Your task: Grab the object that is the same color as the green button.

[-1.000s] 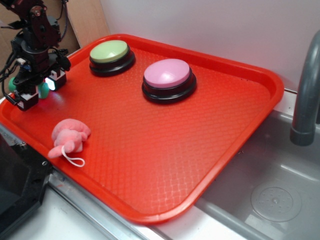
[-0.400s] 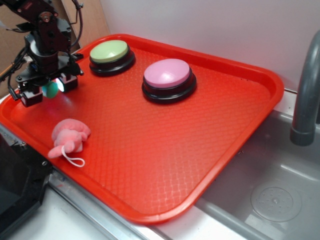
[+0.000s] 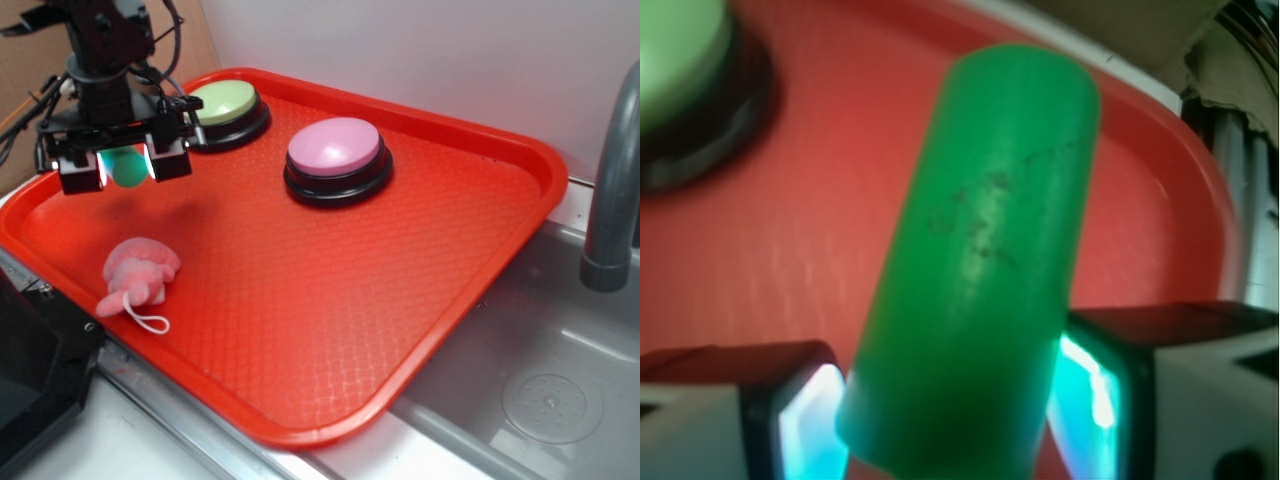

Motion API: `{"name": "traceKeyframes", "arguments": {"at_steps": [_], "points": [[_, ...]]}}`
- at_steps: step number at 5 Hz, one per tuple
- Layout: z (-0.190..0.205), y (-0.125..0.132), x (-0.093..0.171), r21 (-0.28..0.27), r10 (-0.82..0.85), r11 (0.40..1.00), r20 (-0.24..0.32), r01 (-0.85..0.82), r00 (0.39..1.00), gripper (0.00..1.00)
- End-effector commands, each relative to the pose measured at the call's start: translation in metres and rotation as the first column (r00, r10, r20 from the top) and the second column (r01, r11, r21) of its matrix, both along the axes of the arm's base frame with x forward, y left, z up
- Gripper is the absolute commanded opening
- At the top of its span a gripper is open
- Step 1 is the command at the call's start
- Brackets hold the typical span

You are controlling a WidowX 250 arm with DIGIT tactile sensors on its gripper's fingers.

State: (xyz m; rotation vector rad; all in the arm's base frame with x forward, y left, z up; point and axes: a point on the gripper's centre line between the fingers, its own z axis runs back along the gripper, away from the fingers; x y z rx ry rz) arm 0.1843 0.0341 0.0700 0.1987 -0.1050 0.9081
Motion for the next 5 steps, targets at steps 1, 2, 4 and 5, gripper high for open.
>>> {"name": "traceKeyframes", "arguments": {"at_steps": [1,2,4,5], "points": [[0.06,-0.031,-0.011,-0.122,-0.481,0.864,0.084,0.488,0.873,0.0],[0.085,-0.037,-0.013,-0.21,-0.672,0.701,0.124,0.681,0.73,0.0],[0.124,-0.042,-0.021,-0.248,-0.837,0.458,0.203,0.854,0.508,0.0],[0.122,-0.038,-0.02,-0.231,-0.841,0.458,0.199,0.859,0.502,0.0]]}}
